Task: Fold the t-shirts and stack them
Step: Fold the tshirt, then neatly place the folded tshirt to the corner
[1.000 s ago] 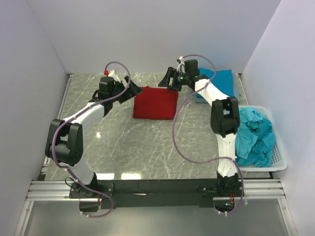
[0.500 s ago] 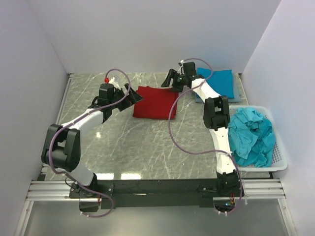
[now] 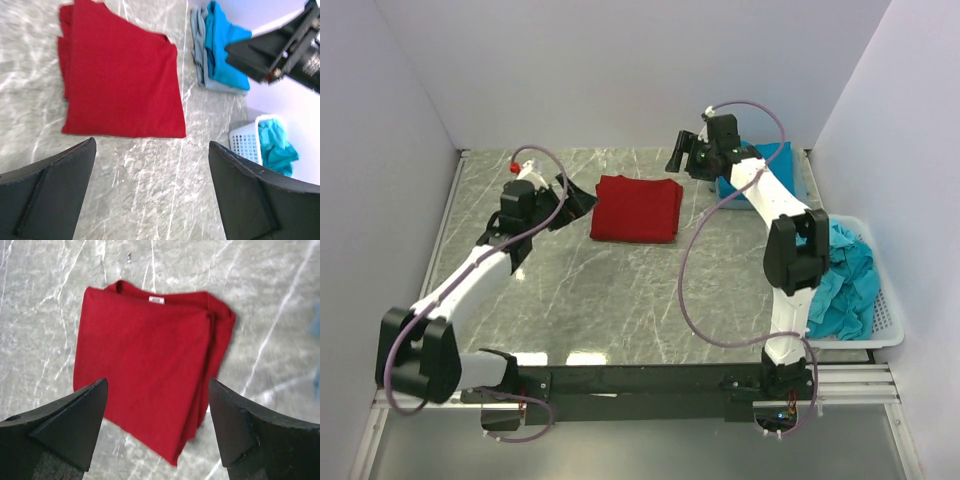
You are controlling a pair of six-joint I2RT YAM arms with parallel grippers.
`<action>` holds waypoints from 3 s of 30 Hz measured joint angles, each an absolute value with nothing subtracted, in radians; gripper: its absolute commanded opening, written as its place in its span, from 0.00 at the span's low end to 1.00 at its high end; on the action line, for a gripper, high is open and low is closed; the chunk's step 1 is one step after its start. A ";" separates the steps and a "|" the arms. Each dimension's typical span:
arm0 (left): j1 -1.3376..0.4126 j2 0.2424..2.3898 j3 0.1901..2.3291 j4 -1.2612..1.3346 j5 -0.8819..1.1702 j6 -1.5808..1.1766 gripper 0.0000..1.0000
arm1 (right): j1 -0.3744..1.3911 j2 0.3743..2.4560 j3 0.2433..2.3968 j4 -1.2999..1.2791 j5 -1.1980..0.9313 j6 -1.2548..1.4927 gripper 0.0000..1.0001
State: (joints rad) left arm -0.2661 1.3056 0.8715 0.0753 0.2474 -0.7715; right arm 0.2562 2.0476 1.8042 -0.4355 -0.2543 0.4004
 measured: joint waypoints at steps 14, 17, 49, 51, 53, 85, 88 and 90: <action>-0.264 1.002 0.636 -0.047 0.073 -0.807 0.99 | 0.353 2.162 1.729 -0.485 -0.091 0.422 0.89; -0.263 0.968 0.599 -0.075 0.062 -0.809 0.99 | 0.359 2.205 1.756 -0.518 -0.063 0.434 0.89; -0.262 0.963 0.578 -0.180 0.010 -0.805 0.99 | 0.406 2.355 1.963 -0.587 -0.048 0.262 0.00; -0.262 0.951 0.578 -0.194 -0.002 -0.805 0.99 | 0.408 2.348 1.963 -0.585 -0.018 0.203 0.00; -0.262 0.937 0.578 -0.209 -0.015 -0.805 0.99 | 0.413 2.337 1.964 -0.586 0.024 0.152 0.00; -0.262 0.737 0.595 -0.373 -0.279 -0.854 0.99 | 0.325 2.272 2.037 -0.449 0.558 -0.357 0.00; -0.262 0.748 0.604 -0.374 -0.285 -0.854 0.99 | 0.313 2.270 2.050 -0.448 0.554 -0.364 0.00; -0.262 0.755 0.606 -0.372 -0.287 -0.854 0.99 | 0.304 2.265 2.058 -0.448 0.551 -0.365 0.00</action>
State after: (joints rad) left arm -0.2623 0.7547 0.6064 -0.3721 -0.2867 -0.8543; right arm 0.3038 2.2646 2.0583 -0.4480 0.5514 -0.3653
